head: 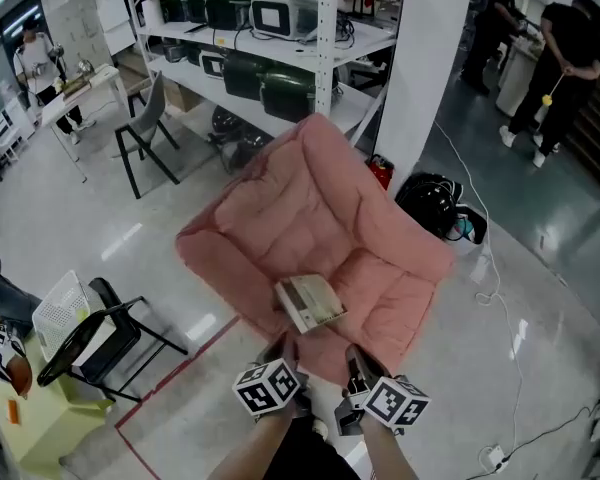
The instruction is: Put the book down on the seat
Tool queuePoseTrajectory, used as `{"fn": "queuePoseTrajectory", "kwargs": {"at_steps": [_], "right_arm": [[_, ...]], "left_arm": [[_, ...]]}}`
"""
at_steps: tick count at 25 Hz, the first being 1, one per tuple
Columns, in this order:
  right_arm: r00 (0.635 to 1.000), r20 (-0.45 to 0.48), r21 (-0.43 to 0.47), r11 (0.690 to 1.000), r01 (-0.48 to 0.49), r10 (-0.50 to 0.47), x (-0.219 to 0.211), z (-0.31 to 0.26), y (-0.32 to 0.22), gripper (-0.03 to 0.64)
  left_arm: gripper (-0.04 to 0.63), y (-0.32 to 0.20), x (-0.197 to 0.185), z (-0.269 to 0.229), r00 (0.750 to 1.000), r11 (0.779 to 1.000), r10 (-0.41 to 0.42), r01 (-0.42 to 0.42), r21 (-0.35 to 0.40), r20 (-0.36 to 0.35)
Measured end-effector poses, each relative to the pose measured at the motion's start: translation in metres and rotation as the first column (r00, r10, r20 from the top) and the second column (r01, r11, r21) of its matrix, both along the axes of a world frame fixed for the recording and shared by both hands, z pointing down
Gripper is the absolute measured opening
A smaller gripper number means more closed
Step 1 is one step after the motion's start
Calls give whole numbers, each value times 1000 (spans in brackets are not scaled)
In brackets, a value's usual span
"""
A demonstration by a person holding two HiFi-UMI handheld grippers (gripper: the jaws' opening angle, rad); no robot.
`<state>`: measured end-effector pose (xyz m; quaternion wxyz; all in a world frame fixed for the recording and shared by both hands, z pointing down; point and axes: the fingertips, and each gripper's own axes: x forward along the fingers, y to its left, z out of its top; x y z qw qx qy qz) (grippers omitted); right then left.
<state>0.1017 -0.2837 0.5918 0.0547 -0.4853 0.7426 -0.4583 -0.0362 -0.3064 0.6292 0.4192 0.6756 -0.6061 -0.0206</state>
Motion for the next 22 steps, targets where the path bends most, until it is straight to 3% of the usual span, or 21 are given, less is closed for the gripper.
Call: {"fn": "queuePoseTrajectory", "kwargs": {"at_steps": [4,8,14,18,22], "right_arm": [[1000,-7,31,1000,-3,4,5,-21,11,12],[1000,-13,74,997,-11,12,10,-48,20,12],[999,-41,140,990,-14,20,7,-85,32,12],[998,-50,179,983,-29,38,10,-106,30,12],[991,-114,241,970,-34,63,14,-126,25,12]], "left_arm": [[10,8,14,-38,997,994,79,-81,78,24],[10,19,28,-76,982,972,161,-175,157,97],[9,37,46,-139,928,900,274,-340,274,251],[9,41,56,-171,905,850,332,-409,332,265],[9,38,54,-184,897,835,357,-431,342,260]]}}
